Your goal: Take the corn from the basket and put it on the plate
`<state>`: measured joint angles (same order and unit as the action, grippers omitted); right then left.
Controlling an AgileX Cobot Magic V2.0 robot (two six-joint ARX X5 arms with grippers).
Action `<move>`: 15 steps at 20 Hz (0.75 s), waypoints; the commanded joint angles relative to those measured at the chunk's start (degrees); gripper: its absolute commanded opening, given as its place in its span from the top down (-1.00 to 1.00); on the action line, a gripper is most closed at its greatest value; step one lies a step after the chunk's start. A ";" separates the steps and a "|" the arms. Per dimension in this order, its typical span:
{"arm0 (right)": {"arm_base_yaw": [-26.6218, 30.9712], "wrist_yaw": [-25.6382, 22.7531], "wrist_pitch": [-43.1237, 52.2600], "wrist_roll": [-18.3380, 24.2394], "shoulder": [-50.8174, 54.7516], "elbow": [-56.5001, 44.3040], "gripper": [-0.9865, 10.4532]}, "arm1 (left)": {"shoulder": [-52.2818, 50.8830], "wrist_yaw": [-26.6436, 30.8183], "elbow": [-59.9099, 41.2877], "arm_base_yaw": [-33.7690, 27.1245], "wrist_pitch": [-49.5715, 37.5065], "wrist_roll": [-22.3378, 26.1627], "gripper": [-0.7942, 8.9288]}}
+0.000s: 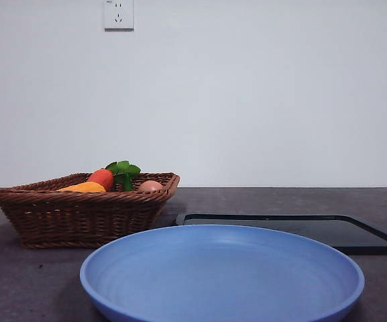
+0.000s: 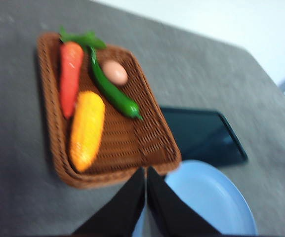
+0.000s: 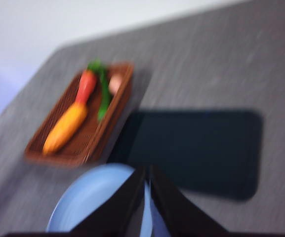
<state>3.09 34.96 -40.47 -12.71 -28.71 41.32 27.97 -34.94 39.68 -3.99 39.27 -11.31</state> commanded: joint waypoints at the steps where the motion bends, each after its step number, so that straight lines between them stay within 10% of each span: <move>1: -0.50 1.29 -6.27 7.21 -4.46 3.87 0.82 | 2.23 -2.19 2.12 0.48 2.73 3.96 0.82; 15: -7.54 3.85 -13.73 11.74 -14.80 7.89 0.79 | 6.08 -3.15 2.69 4.66 11.72 9.05 0.65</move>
<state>-4.19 38.46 -54.59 -1.69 -43.22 48.16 33.74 -37.74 41.41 0.62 51.29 -2.94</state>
